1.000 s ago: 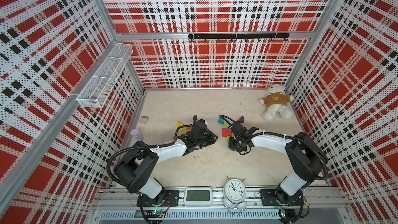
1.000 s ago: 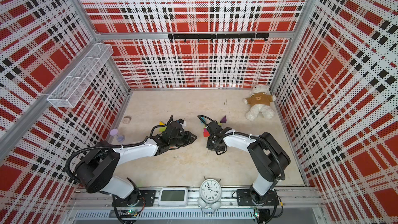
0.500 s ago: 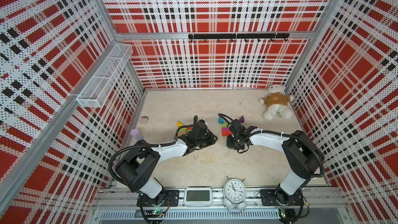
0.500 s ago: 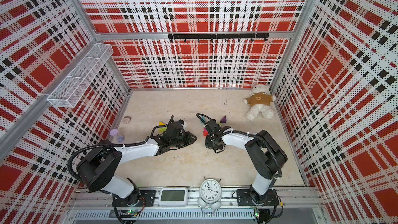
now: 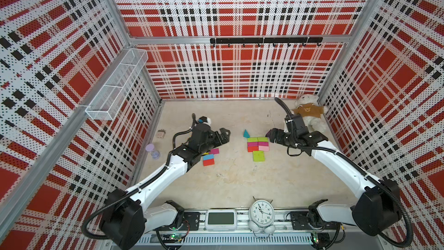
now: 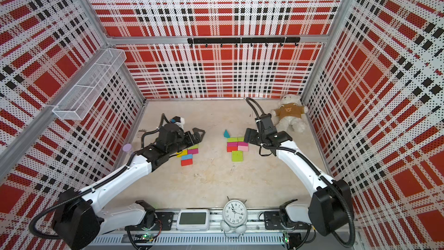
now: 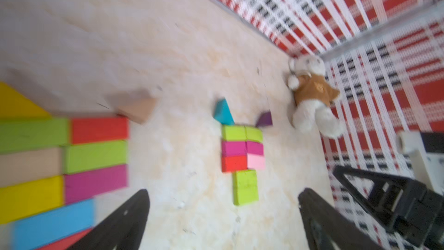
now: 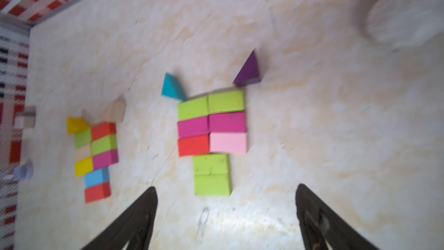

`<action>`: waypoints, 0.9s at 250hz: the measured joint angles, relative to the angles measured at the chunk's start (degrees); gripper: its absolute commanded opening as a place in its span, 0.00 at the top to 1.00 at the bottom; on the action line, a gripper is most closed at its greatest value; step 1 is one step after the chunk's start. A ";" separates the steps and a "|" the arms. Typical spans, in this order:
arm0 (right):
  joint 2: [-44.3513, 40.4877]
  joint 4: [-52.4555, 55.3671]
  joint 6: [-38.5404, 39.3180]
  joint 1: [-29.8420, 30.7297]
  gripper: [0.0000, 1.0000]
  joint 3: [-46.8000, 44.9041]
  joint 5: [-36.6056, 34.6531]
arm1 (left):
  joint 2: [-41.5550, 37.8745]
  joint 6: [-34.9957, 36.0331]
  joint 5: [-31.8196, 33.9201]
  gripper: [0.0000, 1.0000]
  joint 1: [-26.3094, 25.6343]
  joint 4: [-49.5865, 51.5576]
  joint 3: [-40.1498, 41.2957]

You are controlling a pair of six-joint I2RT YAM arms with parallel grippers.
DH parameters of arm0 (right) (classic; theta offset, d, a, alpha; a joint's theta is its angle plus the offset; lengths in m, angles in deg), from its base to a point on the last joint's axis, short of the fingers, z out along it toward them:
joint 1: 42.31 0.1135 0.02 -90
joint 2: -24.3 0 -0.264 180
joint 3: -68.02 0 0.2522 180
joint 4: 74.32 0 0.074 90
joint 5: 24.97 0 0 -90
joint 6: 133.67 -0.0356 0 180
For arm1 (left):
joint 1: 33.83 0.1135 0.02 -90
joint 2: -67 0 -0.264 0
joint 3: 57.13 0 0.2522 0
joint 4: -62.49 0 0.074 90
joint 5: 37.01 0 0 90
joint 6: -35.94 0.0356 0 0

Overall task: Assemble a carrot with building blocks
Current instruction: Reset both arms

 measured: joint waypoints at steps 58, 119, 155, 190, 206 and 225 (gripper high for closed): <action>-0.70 -13.53 9.16 -8.44 0.00 -9.16 -5.22 | -6.60 11.19 13.90 0.01 11.50 2.34 1.75; -2.97 -33.44 21.20 -10.29 0.00 -22.84 -15.47 | -7.63 26.14 21.57 0.01 12.22 -9.77 14.16; -2.27 -46.01 26.12 -10.29 0.00 -29.33 -18.84 | -4.07 32.44 23.06 0.01 12.74 -18.34 17.90; 0.90 -58.16 29.03 -10.29 0.00 -34.69 -20.04 | 1.57 36.68 21.99 0.01 14.21 -28.52 19.74; 2.56 -63.17 29.77 -10.29 0.00 -36.63 -20.09 | 4.26 37.48 20.59 0.01 15.41 -32.61 20.72; 4.28 -67.82 30.45 -10.49 0.00 -38.23 -20.09 | 6.84 38.34 18.56 0.01 16.94 -37.20 22.23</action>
